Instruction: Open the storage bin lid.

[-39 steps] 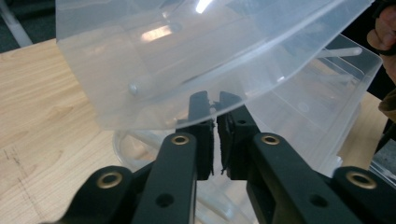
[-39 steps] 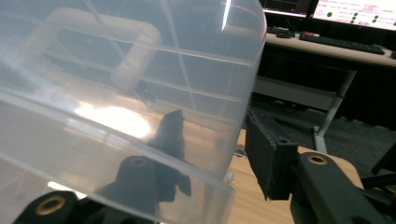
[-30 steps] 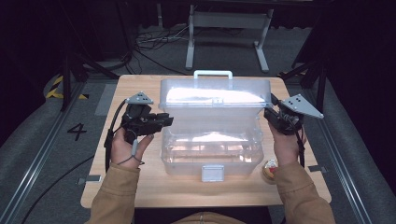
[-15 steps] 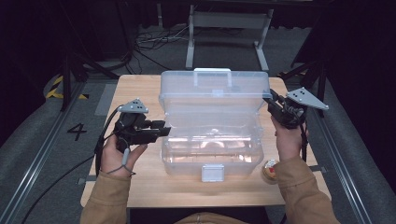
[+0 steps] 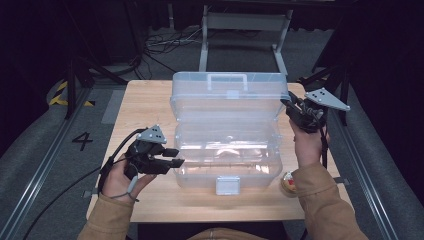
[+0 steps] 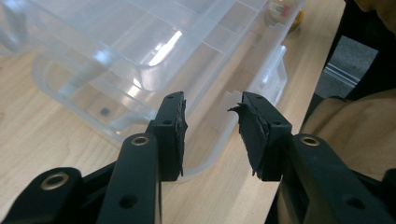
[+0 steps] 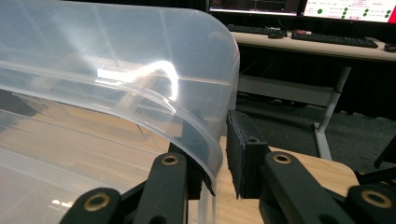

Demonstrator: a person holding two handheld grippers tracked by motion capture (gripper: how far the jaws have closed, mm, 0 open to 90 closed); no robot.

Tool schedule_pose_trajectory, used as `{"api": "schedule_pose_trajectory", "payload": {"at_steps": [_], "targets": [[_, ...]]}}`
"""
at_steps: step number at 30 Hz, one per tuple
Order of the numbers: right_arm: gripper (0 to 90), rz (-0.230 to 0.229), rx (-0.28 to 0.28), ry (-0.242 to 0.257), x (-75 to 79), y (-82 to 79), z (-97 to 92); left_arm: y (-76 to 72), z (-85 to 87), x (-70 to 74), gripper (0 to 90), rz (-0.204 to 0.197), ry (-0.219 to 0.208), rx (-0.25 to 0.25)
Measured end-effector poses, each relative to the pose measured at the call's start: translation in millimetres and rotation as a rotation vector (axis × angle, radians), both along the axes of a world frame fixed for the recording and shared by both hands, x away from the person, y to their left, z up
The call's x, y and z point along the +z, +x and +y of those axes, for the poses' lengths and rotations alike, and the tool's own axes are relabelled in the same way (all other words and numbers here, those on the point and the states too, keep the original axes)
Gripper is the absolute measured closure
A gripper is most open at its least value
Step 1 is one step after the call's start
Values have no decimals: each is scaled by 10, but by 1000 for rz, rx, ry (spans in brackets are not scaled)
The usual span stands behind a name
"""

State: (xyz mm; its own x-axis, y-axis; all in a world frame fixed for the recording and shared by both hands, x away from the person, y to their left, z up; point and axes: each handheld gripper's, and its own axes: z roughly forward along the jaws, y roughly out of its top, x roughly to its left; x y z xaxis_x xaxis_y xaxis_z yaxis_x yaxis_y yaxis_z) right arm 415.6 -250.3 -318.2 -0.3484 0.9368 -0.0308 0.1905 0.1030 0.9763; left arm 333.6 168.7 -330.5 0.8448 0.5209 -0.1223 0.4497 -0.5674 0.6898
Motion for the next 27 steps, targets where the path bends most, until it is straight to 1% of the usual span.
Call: {"api": "schedule_pose_trajectory", "payload": {"at_steps": [1,2,3,5,6,7,10,11,13,14,15,16,17,19,20,27], "targets": [[776,0,-3,1,3,5,5,-6,-5,-15,613,6,-4,-8],[776,-2,-5,-2,8,12,7,-10,-12,-30,613,4,2,-24],[776,-2,-5,-2,8,12,7,-10,-12,-30,612,4,2,-24],[778,-6,-18,-10,24,33,22,-27,-55,-85,610,23,5,-54],[778,-7,-22,-12,28,37,27,-27,-70,-108,609,20,17,-73],[778,-7,-22,-12,28,37,27,-27,-70,-108,603,20,17,-73],[778,-7,-31,-18,45,67,43,-22,-107,-183,596,19,30,-111],[778,-7,-31,-18,45,67,43,-22,-107,-183,596,19,30,-111],[778,-6,-31,-20,51,80,46,-1,-130,-237,596,35,31,-122],[778,-3,-30,-18,54,88,45,9,-143,-260,596,46,36,-127],[778,-1,-30,-17,57,93,43,20,-157,-283,596,48,47,-127],[778,-1,-29,-16,58,98,42,20,-157,-283,597,48,47,-127],[778,-1,-29,-16,58,98,42,31,-181,-320,597,57,58,-123],[777,2,-28,-21,65,106,44,48,-203,-356,598,60,74,-131],[777,3,-27,-20,65,109,43,60,-218,-384,598,68,83,-130],[776,3,-31,-11,63,118,48,120,-293,-522,602,112,109,-139]]}}
